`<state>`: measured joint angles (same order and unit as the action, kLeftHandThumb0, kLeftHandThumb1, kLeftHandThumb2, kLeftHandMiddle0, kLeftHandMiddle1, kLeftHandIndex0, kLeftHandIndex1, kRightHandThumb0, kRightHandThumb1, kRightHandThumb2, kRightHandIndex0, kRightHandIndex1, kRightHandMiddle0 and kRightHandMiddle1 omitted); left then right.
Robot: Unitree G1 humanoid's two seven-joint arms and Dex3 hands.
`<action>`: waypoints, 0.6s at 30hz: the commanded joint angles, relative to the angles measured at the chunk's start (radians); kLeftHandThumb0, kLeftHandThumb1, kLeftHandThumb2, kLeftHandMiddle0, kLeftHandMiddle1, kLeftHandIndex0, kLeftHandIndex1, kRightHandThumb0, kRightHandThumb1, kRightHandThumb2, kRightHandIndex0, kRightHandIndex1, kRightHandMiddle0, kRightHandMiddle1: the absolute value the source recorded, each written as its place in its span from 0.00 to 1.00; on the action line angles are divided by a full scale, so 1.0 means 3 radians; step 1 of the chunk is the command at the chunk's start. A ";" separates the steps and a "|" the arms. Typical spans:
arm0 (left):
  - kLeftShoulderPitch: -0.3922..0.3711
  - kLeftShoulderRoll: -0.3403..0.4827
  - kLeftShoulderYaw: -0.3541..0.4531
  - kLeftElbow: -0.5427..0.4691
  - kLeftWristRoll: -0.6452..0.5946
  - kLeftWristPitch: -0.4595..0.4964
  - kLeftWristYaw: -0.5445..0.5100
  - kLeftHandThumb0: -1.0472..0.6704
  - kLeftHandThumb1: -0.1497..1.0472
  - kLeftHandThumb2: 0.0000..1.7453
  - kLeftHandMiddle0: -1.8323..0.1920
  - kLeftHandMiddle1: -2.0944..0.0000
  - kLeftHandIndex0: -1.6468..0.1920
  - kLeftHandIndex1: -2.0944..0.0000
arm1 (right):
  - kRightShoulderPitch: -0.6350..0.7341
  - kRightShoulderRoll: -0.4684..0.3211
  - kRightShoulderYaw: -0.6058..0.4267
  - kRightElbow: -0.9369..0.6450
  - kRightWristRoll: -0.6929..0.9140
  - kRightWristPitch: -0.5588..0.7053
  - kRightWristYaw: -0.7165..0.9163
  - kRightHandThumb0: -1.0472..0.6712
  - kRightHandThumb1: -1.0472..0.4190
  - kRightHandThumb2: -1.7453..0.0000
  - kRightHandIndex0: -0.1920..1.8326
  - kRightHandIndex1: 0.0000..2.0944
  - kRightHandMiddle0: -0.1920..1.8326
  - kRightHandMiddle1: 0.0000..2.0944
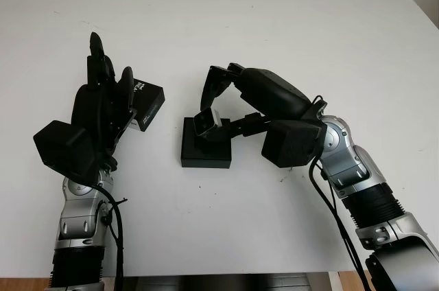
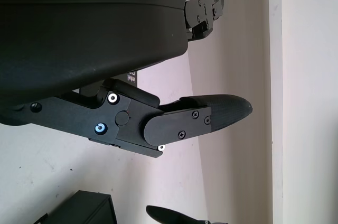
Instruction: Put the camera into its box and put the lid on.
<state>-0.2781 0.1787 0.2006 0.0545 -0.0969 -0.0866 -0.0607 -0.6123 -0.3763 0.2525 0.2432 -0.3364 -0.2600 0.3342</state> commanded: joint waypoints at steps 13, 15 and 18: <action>0.0015 0.0027 -0.0006 -0.0051 -0.0003 0.0001 -0.0024 0.26 1.00 0.34 1.00 1.00 1.00 1.00 | 0.0443 0.0354 -0.0109 -0.0339 0.0364 0.0130 -0.0096 0.37 0.03 0.97 0.06 0.61 0.24 0.86; 0.0013 0.0022 -0.0003 -0.0041 -0.0009 -0.0011 -0.0024 0.26 1.00 0.34 1.00 1.00 1.00 1.00 | 0.0497 0.0376 -0.0104 -0.0373 0.0327 0.0116 -0.0158 0.36 0.02 0.97 0.06 0.60 0.23 0.86; 0.0018 0.0020 -0.0003 -0.0042 -0.0027 -0.0009 -0.0042 0.26 1.00 0.34 1.00 1.00 1.00 1.00 | 0.0575 0.0419 -0.0105 -0.0402 0.0300 0.0065 -0.0261 0.36 0.02 0.97 0.06 0.58 0.22 0.85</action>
<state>-0.2780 0.1805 0.2006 0.0545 -0.0995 -0.0862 -0.0699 -0.4578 -0.2602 0.2263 0.1449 -0.2456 -0.2266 0.2683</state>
